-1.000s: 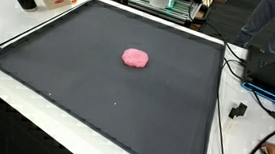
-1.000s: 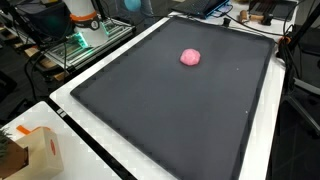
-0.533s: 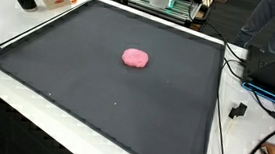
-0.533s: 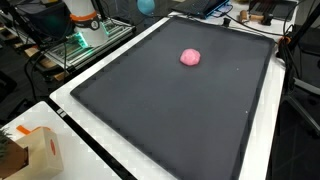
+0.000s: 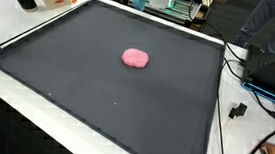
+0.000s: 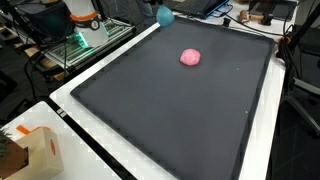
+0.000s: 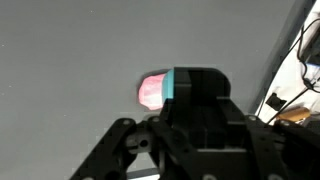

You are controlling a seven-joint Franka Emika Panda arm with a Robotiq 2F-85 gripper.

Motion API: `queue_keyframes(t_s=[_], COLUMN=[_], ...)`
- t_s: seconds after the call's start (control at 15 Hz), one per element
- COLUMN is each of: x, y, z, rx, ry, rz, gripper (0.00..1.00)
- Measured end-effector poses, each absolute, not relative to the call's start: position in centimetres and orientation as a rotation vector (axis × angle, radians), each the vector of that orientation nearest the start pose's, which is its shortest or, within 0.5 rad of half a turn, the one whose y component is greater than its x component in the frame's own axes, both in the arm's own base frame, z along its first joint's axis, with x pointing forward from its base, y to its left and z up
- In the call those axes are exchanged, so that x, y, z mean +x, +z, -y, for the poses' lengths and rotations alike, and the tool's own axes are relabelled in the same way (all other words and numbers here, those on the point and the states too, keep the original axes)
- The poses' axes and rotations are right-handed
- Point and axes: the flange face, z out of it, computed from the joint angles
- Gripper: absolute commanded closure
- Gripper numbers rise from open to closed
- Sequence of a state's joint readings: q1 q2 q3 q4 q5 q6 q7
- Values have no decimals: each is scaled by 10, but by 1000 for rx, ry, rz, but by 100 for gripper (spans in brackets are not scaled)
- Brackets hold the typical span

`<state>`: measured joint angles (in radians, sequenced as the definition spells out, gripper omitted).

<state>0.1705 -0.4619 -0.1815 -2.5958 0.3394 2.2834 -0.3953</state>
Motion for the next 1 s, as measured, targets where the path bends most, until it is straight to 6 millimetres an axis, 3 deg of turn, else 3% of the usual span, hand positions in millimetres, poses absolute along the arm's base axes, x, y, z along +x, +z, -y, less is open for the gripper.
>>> queue_keyframes(t_s=[0.33, 1.0], x=[440, 488], y=[377, 296], z=[26, 69], rx=[-2624, -2389], ry=[-277, -217], rz=[293, 269], gripper=[75, 75])
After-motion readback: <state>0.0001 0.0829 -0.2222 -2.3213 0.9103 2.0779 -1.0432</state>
